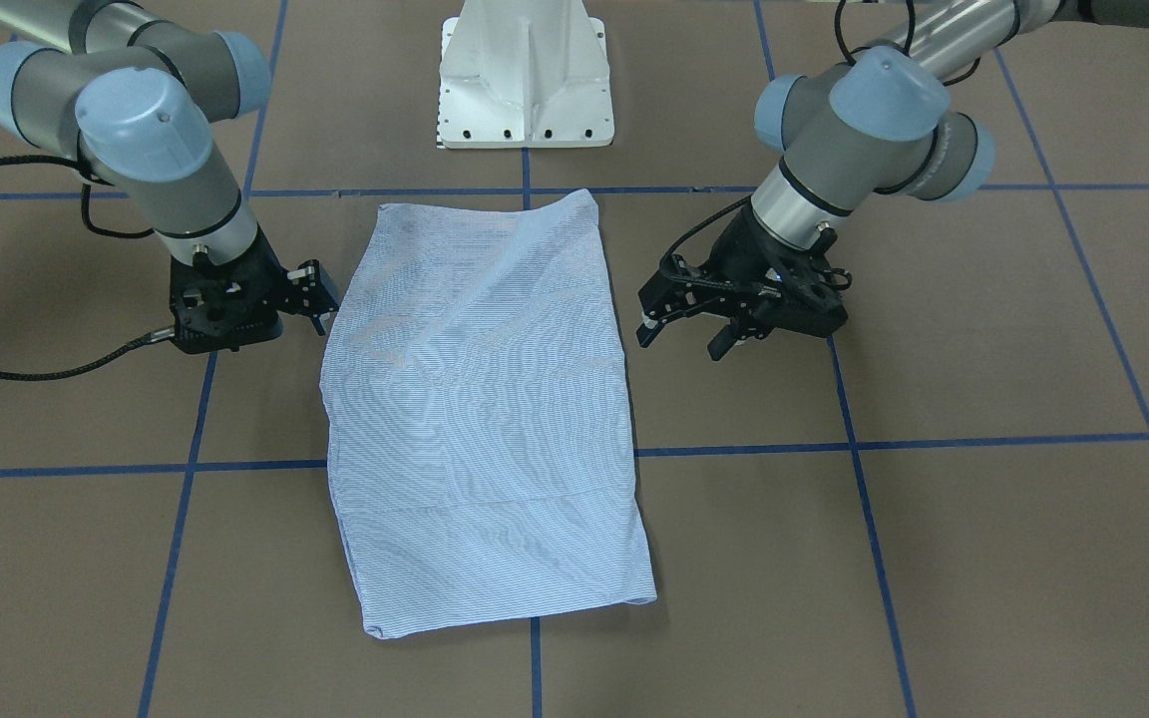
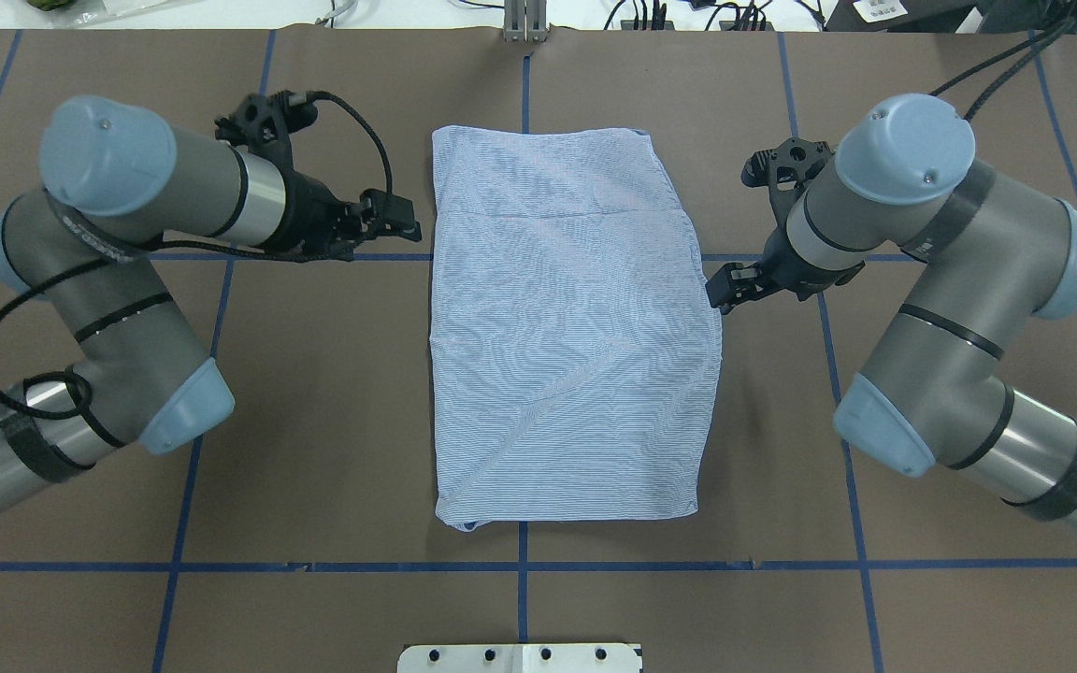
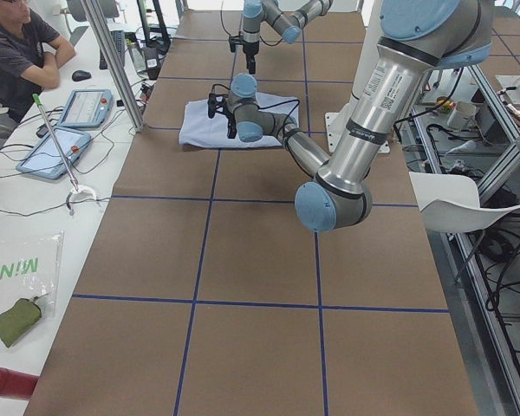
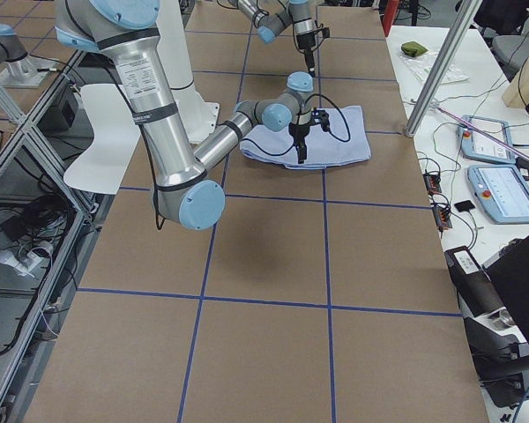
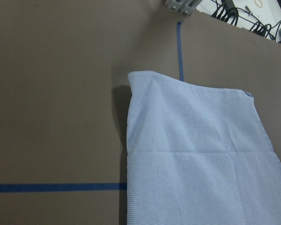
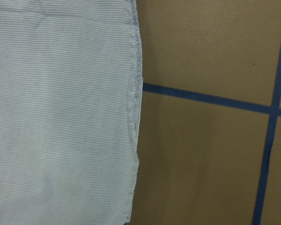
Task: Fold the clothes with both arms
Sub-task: 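Move the left gripper to the shirt's near corner while the right gripper holds position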
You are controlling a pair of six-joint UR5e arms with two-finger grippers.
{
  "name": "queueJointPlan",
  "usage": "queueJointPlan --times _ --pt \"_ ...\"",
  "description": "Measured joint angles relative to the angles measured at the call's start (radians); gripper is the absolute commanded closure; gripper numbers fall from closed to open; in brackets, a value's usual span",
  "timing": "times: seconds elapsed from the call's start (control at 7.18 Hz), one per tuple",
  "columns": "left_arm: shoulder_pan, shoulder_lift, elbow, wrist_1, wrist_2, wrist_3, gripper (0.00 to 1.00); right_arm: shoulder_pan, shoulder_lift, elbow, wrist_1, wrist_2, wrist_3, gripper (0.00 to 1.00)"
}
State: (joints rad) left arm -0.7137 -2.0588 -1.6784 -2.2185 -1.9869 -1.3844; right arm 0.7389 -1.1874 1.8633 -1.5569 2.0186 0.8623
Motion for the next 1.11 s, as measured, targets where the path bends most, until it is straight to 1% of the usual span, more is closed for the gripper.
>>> queueJointPlan --times 0.28,0.56,0.84,1.11 --pt "0.098 0.030 -0.042 -0.001 0.016 -0.136 0.03 -0.031 -0.015 0.084 0.005 0.028 0.125 0.00" --pt "0.232 0.046 -0.059 -0.002 0.106 -0.279 0.10 -0.048 -0.017 0.135 0.006 0.039 0.195 0.00" --pt "0.326 0.050 -0.059 0.013 0.165 -0.359 0.11 -0.052 -0.016 0.156 0.006 0.042 0.213 0.00" --pt "0.376 0.050 -0.061 0.038 0.181 -0.395 0.17 -0.053 -0.010 0.157 0.005 0.042 0.215 0.00"
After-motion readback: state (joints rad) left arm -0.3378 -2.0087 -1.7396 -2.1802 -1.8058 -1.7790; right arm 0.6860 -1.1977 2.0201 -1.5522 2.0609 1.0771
